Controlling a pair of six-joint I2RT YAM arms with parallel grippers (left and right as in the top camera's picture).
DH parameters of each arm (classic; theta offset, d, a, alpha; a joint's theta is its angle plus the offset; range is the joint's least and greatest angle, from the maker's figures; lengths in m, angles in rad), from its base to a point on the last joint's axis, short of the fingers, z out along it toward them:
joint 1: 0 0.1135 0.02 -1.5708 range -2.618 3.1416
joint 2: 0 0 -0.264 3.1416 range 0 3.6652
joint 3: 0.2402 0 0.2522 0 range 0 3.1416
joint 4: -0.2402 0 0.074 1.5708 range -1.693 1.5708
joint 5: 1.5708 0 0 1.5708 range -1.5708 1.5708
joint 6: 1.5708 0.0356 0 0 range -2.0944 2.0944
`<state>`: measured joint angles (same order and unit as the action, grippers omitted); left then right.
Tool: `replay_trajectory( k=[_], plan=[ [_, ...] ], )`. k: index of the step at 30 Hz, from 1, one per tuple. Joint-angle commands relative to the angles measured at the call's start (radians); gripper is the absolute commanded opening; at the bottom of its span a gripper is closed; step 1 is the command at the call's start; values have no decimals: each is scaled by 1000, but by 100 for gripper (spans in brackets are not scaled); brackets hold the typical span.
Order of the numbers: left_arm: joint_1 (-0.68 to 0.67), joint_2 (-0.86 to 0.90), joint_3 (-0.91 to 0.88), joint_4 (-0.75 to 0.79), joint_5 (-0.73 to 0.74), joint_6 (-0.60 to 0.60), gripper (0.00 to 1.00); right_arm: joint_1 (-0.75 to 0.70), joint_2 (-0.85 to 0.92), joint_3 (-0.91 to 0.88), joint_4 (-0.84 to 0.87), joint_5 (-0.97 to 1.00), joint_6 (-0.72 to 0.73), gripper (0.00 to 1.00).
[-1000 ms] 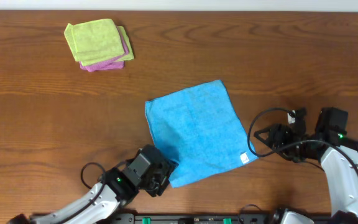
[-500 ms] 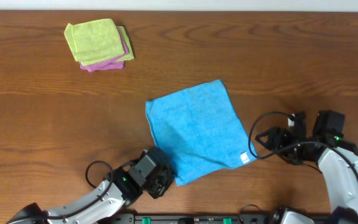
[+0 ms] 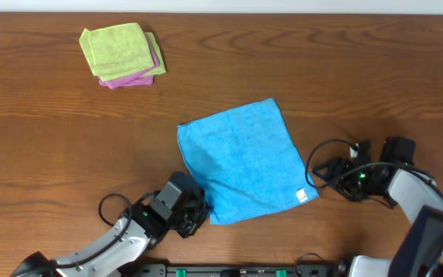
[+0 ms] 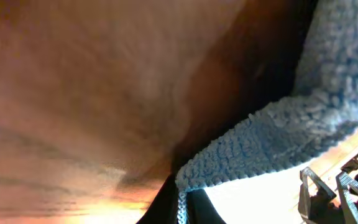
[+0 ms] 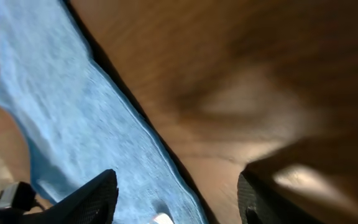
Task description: Fold the cloth
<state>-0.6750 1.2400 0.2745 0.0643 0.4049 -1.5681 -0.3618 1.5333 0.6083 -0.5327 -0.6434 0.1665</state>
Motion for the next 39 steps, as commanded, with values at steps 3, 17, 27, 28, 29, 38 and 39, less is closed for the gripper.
replay_trajectory(
  k=[3,17,27,28,29,38,39],
  plan=[
    [51,7,-11,-3,51,73,6,23,102,-29,26,84,37,58],
    [138,7,-11,-5,88,136,6,166,115,-29,-6,71,77,50],
    [205,7,-11,-8,132,193,6,168,114,-29,-138,123,56,48],
    [205,7,-11,-8,134,193,6,168,114,-29,-145,123,55,48],
    [205,7,-11,-8,139,193,6,168,114,-29,-156,124,49,48],
    [205,7,-11,-7,146,212,6,169,114,-29,-201,123,19,4],
    [205,7,-11,-7,146,223,6,169,114,-29,-205,123,18,1]
  ],
)
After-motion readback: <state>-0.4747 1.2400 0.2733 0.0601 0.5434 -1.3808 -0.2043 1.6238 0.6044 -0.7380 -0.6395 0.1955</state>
